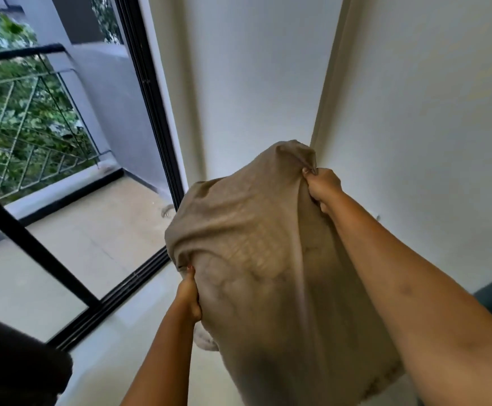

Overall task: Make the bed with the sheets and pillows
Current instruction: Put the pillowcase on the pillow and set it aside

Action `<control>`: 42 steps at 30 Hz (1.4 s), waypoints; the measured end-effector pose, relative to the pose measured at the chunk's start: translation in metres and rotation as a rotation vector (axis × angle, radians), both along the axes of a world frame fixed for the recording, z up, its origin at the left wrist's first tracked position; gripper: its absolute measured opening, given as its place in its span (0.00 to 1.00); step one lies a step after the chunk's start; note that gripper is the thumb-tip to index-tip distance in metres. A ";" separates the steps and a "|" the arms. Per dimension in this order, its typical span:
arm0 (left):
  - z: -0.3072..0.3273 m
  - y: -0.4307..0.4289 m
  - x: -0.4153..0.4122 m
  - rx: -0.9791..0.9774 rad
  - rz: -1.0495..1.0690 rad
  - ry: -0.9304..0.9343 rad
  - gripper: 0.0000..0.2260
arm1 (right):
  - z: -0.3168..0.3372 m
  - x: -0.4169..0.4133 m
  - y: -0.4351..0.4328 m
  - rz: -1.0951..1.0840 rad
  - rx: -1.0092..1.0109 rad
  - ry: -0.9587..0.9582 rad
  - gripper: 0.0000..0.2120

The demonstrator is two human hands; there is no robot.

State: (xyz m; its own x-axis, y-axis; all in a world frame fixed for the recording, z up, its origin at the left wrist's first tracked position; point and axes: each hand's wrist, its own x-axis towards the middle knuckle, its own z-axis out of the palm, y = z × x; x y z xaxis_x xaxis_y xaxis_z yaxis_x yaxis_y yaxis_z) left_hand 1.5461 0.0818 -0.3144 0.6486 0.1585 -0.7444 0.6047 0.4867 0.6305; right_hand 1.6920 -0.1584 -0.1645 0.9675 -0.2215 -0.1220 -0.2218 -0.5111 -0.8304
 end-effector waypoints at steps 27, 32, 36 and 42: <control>-0.147 -0.099 -0.027 1.267 -0.777 0.143 0.28 | -0.276 -0.099 -0.028 0.855 -0.739 0.543 0.34; -0.150 -0.132 -0.017 1.133 -0.732 0.183 0.32 | -0.276 -0.087 -0.073 0.446 -0.675 0.649 0.41; -0.159 -0.131 -0.014 1.071 -0.704 0.208 0.39 | -0.284 -0.089 -0.108 0.327 -0.612 0.781 0.46; -0.174 -0.123 -0.012 1.065 -0.580 0.131 0.35 | -0.298 -0.086 -0.116 0.381 -0.570 0.746 0.20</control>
State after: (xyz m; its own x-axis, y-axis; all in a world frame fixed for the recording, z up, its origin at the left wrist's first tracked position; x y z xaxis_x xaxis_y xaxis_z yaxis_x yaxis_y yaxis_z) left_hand 1.5342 -0.0412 -0.4885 0.7555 0.4415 -0.4840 0.6497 -0.5997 0.4671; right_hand 1.6055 -0.2742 -0.4625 0.7061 -0.1279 -0.6965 -0.3236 -0.9331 -0.1567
